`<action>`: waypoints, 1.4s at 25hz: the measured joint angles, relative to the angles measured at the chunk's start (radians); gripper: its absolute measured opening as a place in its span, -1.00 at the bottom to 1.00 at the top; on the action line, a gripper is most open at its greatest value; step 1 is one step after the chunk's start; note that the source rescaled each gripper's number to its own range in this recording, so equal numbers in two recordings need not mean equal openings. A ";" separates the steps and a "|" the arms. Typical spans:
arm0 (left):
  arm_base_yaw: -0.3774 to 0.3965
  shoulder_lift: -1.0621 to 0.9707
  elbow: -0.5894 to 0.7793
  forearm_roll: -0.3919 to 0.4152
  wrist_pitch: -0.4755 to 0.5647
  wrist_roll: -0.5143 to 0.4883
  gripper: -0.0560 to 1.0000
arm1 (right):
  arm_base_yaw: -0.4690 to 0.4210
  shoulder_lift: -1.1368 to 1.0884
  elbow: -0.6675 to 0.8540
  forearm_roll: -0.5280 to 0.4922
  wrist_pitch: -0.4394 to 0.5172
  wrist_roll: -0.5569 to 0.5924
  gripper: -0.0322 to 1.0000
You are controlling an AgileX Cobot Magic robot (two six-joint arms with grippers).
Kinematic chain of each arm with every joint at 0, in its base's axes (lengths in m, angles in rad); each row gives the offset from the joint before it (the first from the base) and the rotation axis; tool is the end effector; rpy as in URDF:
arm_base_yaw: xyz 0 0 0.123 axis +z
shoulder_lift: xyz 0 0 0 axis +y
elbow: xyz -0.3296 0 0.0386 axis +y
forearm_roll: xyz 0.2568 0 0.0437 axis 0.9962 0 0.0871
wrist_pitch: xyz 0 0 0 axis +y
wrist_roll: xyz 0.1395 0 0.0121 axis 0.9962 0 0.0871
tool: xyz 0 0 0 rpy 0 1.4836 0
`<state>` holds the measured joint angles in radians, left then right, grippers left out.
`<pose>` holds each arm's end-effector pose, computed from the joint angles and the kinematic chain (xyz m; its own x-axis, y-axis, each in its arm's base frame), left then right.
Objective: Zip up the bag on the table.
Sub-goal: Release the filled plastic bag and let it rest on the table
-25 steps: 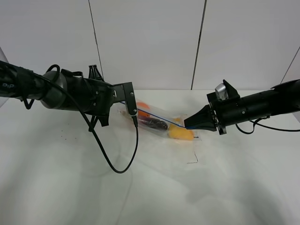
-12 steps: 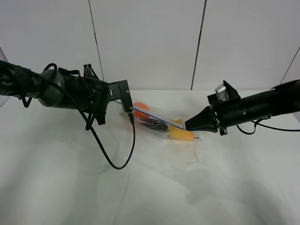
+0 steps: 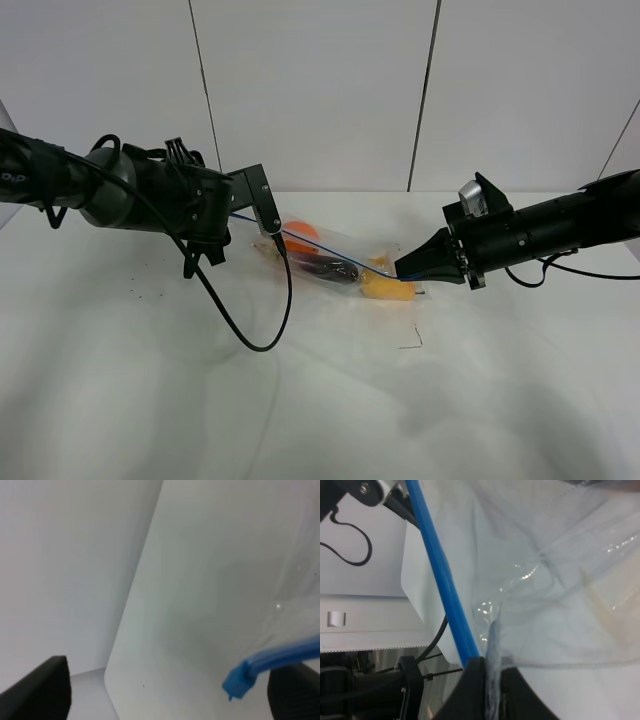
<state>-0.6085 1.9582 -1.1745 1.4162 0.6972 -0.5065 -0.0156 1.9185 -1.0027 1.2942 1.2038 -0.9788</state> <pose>0.4171 -0.1822 0.1838 -0.3241 0.9420 -0.0867 0.5156 0.2527 0.8187 0.3492 0.1203 0.1816 -0.9811 -0.0187 -0.1927 -0.1810 0.4417 0.8787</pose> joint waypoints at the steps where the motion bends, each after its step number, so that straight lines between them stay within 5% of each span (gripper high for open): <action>1: 0.000 0.000 0.000 -0.003 0.001 0.001 0.73 | 0.000 0.000 0.000 0.000 0.000 0.000 -0.94; 6: 0.000 -0.019 0.000 -0.083 -0.045 0.011 0.95 | 0.000 0.000 0.000 0.000 0.000 0.000 -0.94; 12: 0.000 -0.079 0.000 -0.125 -0.093 0.025 0.98 | 0.000 0.000 0.000 0.000 0.001 -0.005 -0.94; 18: 0.003 -0.124 0.000 -0.191 -0.001 0.036 0.99 | 0.000 0.000 0.000 0.000 0.001 -0.007 -0.94; 22: 0.071 -0.170 -0.031 -0.448 0.015 0.168 0.99 | 0.000 0.000 0.000 0.000 0.001 -0.014 -0.94; 28: 0.351 -0.186 -0.177 -1.048 0.185 0.485 0.99 | 0.000 0.000 0.000 0.000 0.001 -0.030 -0.94; 31: 0.516 -0.189 -0.216 -1.208 0.280 0.528 0.99 | 0.000 0.000 0.000 0.000 0.001 -0.033 -0.94; 35: 0.676 -0.217 -0.218 -1.309 0.358 0.535 0.99 | 0.000 0.000 0.000 0.000 0.001 -0.037 -0.94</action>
<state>0.0673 1.7412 -1.3920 0.1076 1.0554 0.0287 -0.0156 1.9185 -1.0027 1.2942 1.2047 -1.0162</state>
